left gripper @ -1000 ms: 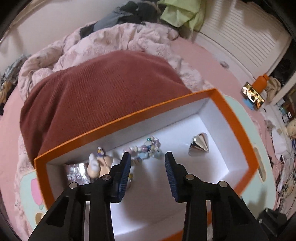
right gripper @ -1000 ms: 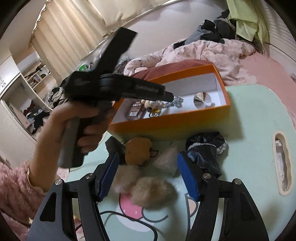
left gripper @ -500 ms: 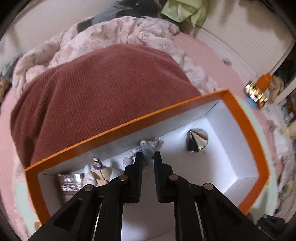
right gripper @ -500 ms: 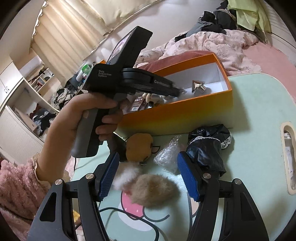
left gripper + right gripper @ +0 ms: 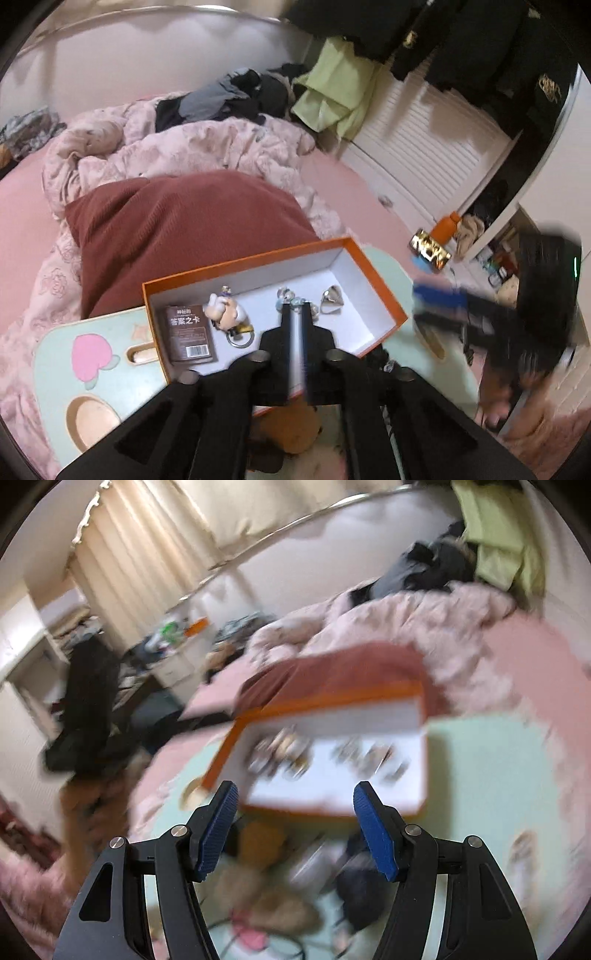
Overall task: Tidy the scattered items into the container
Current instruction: 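Grasp the bead keychain in the box with the left gripper and set it on the table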
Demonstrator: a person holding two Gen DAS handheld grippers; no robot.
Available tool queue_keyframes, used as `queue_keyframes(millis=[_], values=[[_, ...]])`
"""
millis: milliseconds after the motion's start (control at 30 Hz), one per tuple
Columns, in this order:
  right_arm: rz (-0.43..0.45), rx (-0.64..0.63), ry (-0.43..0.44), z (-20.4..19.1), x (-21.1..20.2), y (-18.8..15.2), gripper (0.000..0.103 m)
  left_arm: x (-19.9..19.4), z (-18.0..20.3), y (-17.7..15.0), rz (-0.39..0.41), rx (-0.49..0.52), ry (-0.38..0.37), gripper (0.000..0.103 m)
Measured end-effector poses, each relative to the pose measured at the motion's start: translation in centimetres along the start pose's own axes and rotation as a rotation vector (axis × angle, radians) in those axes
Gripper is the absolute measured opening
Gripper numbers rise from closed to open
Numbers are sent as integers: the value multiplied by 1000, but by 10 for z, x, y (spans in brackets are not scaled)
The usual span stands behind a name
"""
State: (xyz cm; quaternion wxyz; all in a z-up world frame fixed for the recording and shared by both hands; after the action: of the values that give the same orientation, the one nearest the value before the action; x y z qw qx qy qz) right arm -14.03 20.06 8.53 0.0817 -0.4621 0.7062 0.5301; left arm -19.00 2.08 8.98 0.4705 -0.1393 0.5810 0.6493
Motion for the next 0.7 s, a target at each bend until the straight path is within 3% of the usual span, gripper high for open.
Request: queue_keyframes(millis=[67, 200, 267, 333, 467, 567, 700], values=[[24, 57, -30, 10, 1, 23, 66, 18, 2, 8, -32, 15, 1, 41], [104, 171, 14, 22, -12, 35, 66, 80, 8, 16, -208, 37, 67, 42], [126, 187, 5, 25, -19, 27, 66, 106, 8, 13, -283, 3, 57, 42], [100, 193, 1, 28, -16, 22, 66, 128, 7, 11, -325, -31, 46, 32], [47, 208, -7, 38, -10, 9, 66, 145, 0, 9, -332, -76, 71, 33], [23, 220, -1, 43, -5, 5, 66, 149, -2, 8, -321, -46, 108, 14], [27, 213, 10, 43, -1, 7, 66, 145, -1, 6, -309, -15, 102, 13]])
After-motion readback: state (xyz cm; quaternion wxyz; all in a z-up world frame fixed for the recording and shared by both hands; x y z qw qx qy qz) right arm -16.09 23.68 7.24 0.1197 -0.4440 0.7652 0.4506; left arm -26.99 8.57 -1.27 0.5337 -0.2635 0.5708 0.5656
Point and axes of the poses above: each gripper's, at about its wrist camera, not at the fingertips, and x roughly the way its jaws point, z to its right, y to its top, the point moved 4 cm from there along x, roughly the way its jaws point, and after that the axes turned 1 degree about y, right-handed, at the moved point
